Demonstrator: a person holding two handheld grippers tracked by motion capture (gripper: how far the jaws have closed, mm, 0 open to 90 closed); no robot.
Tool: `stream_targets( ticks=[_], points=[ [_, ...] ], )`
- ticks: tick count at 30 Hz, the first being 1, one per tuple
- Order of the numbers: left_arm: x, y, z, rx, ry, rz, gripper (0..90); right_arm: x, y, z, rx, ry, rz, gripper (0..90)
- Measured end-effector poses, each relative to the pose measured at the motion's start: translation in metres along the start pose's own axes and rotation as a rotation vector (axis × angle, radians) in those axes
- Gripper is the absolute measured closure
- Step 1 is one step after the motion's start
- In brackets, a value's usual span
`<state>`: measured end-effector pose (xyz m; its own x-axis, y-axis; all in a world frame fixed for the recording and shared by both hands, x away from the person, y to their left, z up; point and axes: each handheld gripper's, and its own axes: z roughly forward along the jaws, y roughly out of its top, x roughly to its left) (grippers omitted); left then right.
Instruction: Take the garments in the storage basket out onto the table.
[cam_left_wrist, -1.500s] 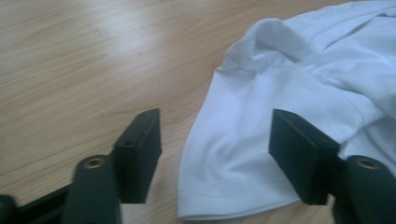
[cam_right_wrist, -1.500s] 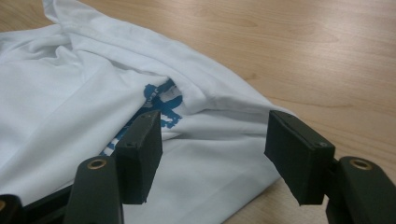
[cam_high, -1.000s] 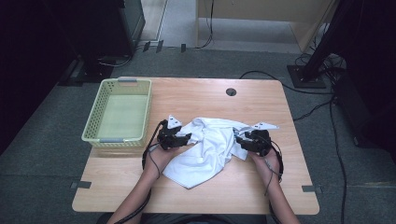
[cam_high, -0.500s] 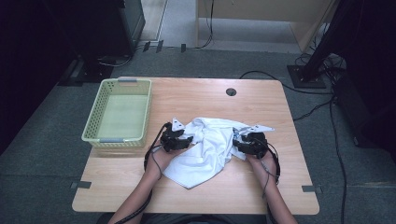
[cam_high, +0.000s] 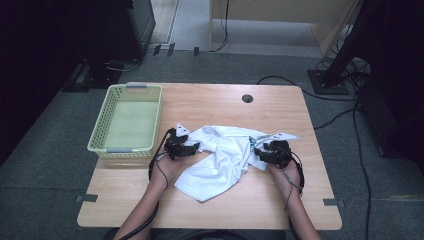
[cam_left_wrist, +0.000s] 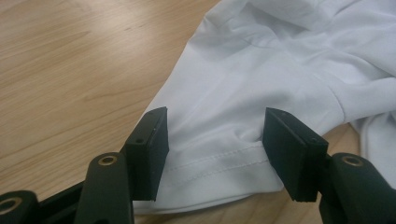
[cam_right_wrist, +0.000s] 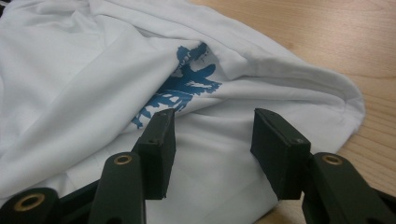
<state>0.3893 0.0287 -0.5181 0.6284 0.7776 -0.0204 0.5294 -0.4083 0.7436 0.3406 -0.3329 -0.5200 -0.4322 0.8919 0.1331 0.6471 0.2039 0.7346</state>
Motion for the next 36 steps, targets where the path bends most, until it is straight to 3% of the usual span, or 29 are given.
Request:
stream_targets(
  ticks=[18,26,36],
  points=[
    [0.019,-0.002,-0.003,-0.003,0.063,-0.048,40.4,-0.022,-0.003,-0.006,-0.014,-0.034,0.022,50.2],
    [0.019,-0.003,-0.003,-0.003,0.07,-0.052,40.4,-0.033,-0.004,-0.009,-0.022,-0.068,0.017,50.2],
    [0.019,-0.003,-0.003,-0.006,0.069,-0.054,40.4,-0.048,-0.007,-0.013,-0.034,-0.101,0.046,50.2]
  ],
)
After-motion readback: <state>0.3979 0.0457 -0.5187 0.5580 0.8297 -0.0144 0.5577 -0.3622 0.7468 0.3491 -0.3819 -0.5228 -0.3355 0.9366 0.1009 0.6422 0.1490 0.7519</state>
